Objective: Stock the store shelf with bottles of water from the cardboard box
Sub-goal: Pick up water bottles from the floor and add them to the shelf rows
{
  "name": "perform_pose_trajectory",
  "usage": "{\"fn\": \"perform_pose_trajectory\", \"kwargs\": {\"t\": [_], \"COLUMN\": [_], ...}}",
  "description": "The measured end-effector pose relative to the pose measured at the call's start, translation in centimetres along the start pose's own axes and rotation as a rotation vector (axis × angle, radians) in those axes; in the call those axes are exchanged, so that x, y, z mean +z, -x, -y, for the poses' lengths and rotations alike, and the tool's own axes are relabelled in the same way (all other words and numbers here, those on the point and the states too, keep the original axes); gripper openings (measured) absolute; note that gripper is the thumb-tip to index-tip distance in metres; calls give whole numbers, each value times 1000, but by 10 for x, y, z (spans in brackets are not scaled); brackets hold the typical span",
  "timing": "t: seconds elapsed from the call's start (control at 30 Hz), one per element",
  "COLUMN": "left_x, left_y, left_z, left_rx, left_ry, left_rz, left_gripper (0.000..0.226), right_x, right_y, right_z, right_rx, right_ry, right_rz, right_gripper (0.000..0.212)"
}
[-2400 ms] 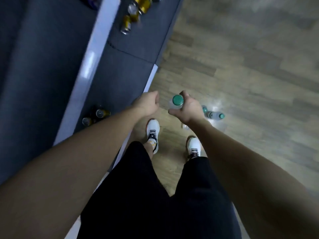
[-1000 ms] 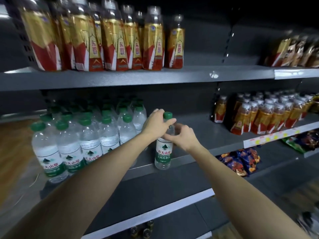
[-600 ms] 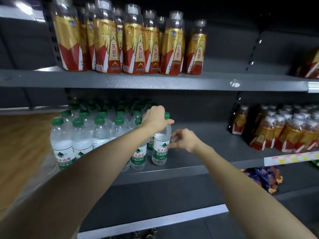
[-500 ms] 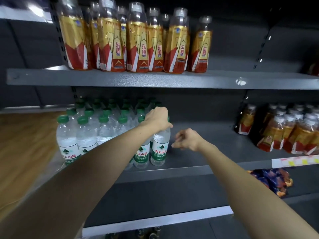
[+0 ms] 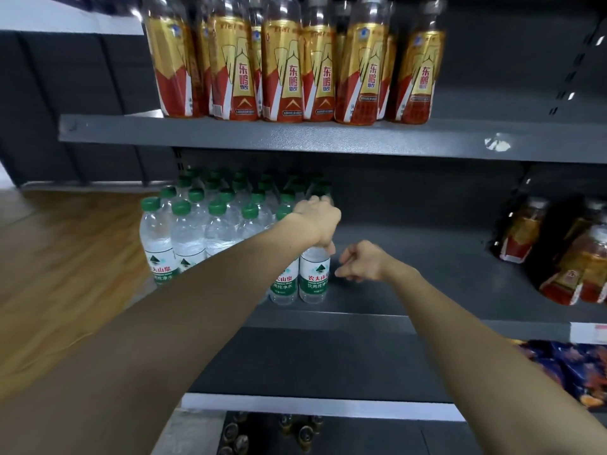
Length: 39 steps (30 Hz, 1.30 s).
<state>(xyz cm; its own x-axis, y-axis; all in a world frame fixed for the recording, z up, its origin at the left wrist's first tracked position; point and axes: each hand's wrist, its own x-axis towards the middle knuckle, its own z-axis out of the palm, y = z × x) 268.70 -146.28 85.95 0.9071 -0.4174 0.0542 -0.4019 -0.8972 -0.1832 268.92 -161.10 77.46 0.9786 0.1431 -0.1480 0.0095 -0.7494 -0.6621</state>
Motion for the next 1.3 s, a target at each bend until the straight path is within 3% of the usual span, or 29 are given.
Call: {"fn": "perform_pose_trajectory", "kwargs": {"t": [0.1,0.23,0.47,0.63,0.83,1.03,1.3], "left_x": [3,-3,-1,8,20,44,79], "left_y": [-4,-5,2,6,13,27,53], "left_z": [-5,1,9,-14,-21,-26,-49], "left_rx": [-50,76,112,61,97,325,419], "left_ry": [-18,30,-20,-312,-536,-410,-78], "left_rz": [5,39,70,7,-69,-227,-181], "left_gripper": [65,37,43,53,46,37,27], "right_x": [7,12,9,15,20,17,38], "right_y": [-3,-4,-1,4,12,27,83], "right_z": [3,-8,-25,-26,-26,-34,-47], "right_rx": [-17,-32,-37,-47,-17,87,261], "right_ry": [-34,-57,-48,-61,-38,-40,-11], "right_rz": [42,78,83,74,66,10,-87], "right_gripper": [28,29,27,24,23,22,16]}}
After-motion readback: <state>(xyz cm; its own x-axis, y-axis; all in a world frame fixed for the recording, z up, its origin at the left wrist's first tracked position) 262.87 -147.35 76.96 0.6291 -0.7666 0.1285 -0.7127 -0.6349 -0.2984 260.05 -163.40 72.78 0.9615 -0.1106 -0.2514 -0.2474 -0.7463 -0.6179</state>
